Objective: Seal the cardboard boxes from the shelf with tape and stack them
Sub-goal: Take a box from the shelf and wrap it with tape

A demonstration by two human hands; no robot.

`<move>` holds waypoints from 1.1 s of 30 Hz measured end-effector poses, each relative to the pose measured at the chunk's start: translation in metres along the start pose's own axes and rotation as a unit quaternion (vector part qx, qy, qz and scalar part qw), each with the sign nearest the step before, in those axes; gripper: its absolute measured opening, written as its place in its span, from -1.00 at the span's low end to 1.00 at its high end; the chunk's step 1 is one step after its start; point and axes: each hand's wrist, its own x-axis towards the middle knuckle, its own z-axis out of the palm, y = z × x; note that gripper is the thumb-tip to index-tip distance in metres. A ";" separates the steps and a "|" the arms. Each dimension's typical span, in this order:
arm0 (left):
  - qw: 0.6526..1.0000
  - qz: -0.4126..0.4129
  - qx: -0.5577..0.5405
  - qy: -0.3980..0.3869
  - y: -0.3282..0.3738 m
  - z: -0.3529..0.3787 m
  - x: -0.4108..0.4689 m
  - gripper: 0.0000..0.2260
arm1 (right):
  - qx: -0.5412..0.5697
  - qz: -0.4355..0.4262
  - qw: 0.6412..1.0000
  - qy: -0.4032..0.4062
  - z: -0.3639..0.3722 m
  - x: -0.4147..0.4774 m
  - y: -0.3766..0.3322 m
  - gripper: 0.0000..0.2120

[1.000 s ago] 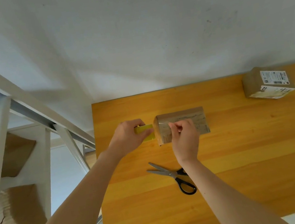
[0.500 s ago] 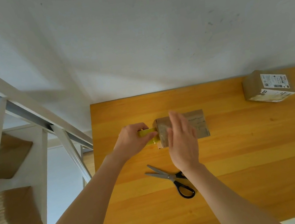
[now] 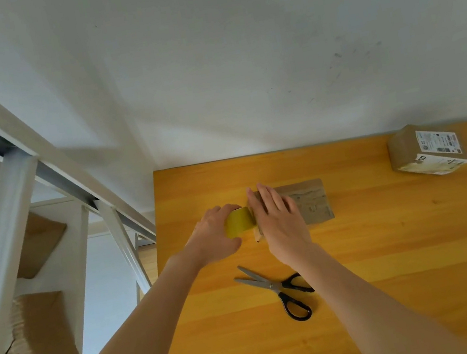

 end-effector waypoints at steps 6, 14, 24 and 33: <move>0.989 -0.006 0.002 0.145 -0.002 0.001 -0.013 -0.33 | 0.066 0.031 0.996 0.049 -0.010 -0.004 0.002 -0.07; 0.928 -0.054 -0.243 0.278 0.034 -0.016 -0.009 -0.59 | 0.247 0.016 0.963 0.109 -0.030 -0.014 0.011 0.05; 0.973 -0.001 -0.122 0.194 0.089 -0.009 -0.006 -0.57 | 0.274 0.030 0.960 0.052 -0.028 -0.037 0.046 -0.12; 0.959 0.053 0.166 0.223 0.090 -0.044 -0.003 -0.67 | 0.329 0.046 0.942 0.042 -0.020 -0.056 0.071 -0.06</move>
